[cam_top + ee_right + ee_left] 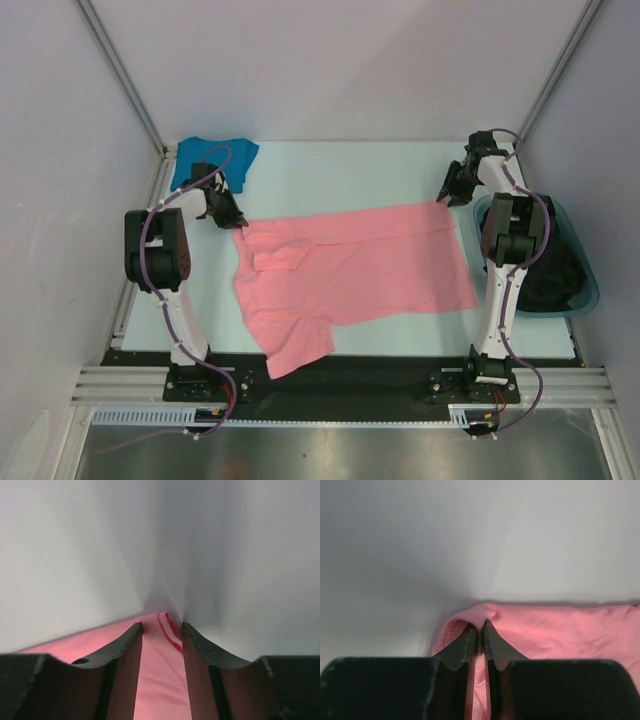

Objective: Fold and stack the t-shirts
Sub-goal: Fold the tshirt

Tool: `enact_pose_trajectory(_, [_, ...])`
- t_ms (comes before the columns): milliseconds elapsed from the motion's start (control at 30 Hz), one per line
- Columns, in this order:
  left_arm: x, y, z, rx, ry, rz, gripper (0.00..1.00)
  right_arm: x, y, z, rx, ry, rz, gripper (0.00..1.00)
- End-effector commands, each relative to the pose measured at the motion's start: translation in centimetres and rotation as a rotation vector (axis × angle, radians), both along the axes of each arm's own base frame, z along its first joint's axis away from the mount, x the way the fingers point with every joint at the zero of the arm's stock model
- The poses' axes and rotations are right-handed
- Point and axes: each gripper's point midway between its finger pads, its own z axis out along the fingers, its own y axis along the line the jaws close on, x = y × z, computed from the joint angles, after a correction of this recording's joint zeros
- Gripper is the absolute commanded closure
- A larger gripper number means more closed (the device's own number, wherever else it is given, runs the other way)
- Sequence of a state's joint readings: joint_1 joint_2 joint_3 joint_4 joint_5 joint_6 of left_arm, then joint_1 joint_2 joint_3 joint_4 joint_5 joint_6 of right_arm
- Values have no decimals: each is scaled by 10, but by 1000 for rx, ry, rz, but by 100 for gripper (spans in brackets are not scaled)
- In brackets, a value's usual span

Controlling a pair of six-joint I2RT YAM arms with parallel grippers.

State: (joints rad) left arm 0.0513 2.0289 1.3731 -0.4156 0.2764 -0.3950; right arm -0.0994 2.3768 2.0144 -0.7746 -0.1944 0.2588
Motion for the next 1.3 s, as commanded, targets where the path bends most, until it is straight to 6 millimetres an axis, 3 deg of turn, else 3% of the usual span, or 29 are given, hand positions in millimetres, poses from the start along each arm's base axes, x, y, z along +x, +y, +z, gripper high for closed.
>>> enact_pose_trajectory(0, [13,3,5,-13,-42,12,87,1,-2,-7,13,1,-14,58])
enact_pose_trajectory(167, [14,5,2,-4,-32,19,96,6,-10,-7,3,-12,-49,71])
enact_pose_trajectory(367, [17,10,3,10,-36,29,100,9,-18,-9,-17,-18,-80,98])
enact_pose_trajectory(567, [21,23,4,59,-38,63,100,21,-29,-2,-59,-64,-114,100])
enact_pose_trajectory(700, [24,23,4,61,-32,64,100,27,-21,-2,-15,-70,-95,100])
enact_pose_trajectory(733, [23,22,4,58,-27,62,99,27,-18,-2,-7,-66,-90,98])
enact_pose_trajectory(767, [24,23,5,60,-25,67,91,28,-16,-1,-4,-66,-85,85])
enact_pose_trajectory(800, [24,25,11,64,-30,75,66,26,-13,-1,-7,-56,-85,77])
enact_pose_trajectory(833, [22,26,13,71,-28,85,57,25,-12,2,-9,-55,-86,72])
enact_pose_trajectory(867, [20,26,19,72,-35,91,50,26,-10,8,-10,-61,-87,60])
enact_pose_trajectory(900, [18,26,23,78,-38,97,32,24,-7,19,-18,-68,-82,55])
enact_pose_trajectory(967, [15,28,40,87,-62,104,28,24,-9,32,-59,-81,-91,43])
enact_pose_trajectory(1000, [13,29,45,92,-63,109,27,23,-9,50,-77,-96,-95,41])
enact_pose_trajectory(1067, [1,31,62,115,-61,127,25,20,-9,67,-130,-99,-106,35])
enact_pose_trajectory(1133, [-17,30,65,137,-49,138,24,13,-1,91,-144,-101,-95,32])
enact_pose_trajectory(1167, [-21,32,82,153,-88,150,15,11,-2,98,-174,-104,-95,31])
enact_pose_trajectory(1233, [-35,28,82,151,-79,142,14,1,11,115,-192,-112,-65,29])
enact_pose_trajectory(1267, [-40,25,92,139,-98,138,16,-3,8,119,-209,-107,-63,29])
